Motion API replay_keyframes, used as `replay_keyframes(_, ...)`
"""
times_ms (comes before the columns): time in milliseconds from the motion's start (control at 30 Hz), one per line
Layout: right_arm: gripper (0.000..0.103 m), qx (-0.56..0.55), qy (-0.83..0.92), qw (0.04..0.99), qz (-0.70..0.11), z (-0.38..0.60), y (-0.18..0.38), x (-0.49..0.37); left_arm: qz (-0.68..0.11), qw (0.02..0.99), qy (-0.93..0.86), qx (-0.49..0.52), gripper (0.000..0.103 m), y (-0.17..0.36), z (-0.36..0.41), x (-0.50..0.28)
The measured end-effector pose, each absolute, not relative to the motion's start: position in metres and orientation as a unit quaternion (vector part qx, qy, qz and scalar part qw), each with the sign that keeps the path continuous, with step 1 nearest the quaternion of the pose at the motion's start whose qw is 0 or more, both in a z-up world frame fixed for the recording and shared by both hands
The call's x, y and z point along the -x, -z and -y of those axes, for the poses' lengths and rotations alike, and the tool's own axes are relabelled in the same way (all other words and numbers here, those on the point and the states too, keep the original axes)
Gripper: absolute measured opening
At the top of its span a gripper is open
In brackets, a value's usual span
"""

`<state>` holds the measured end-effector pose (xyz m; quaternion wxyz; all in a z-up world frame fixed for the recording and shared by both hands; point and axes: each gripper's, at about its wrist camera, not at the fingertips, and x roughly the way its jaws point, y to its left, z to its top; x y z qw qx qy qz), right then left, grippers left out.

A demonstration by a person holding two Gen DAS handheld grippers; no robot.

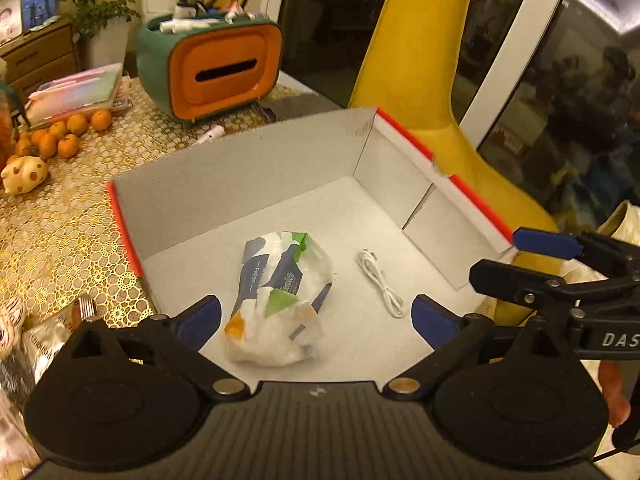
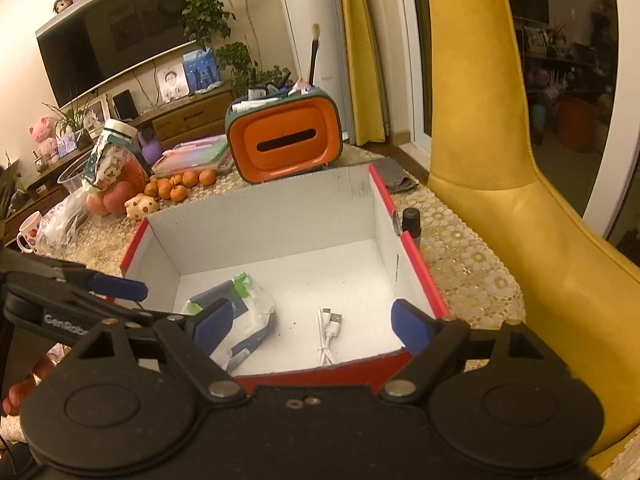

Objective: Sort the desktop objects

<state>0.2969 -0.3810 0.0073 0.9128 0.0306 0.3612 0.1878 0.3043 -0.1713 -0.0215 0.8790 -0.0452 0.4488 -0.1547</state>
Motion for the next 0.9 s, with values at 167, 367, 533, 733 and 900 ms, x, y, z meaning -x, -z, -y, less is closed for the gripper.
replay_keyframes(167,0.086,-0.039,-0.188,0.914,-0.358,0.381,-0.012,-0.282,-0.429,0.886,0.164,0.054,0.103,0.013,0.163,-0.278)
replay_keyframes(367,0.087,-0.045,-0.192,0.912,-0.359,0.376,-0.014,-0.263,-0.411,0.901,0.137,0.037,0.103,0.01,0.146,-0.243)
replay_keyframes(533,0.087,-0.037,-0.196,0.913,-0.357,0.363,-0.012,-0.243,-0.397,0.908,0.132,0.032,0.103,0.012,0.13,-0.214)
replay_keyframes(733,0.087,-0.017,-0.206,0.915,-0.347,0.338,-0.014,-0.221,-0.392,0.912,0.118,0.035,0.103,0.014,0.106,-0.187)
replay_keyframes(900,0.087,-0.024,-0.217,0.912,-0.349,0.318,-0.013,-0.206,-0.396,0.912,0.098,0.041,0.103,0.017,0.082,-0.165)
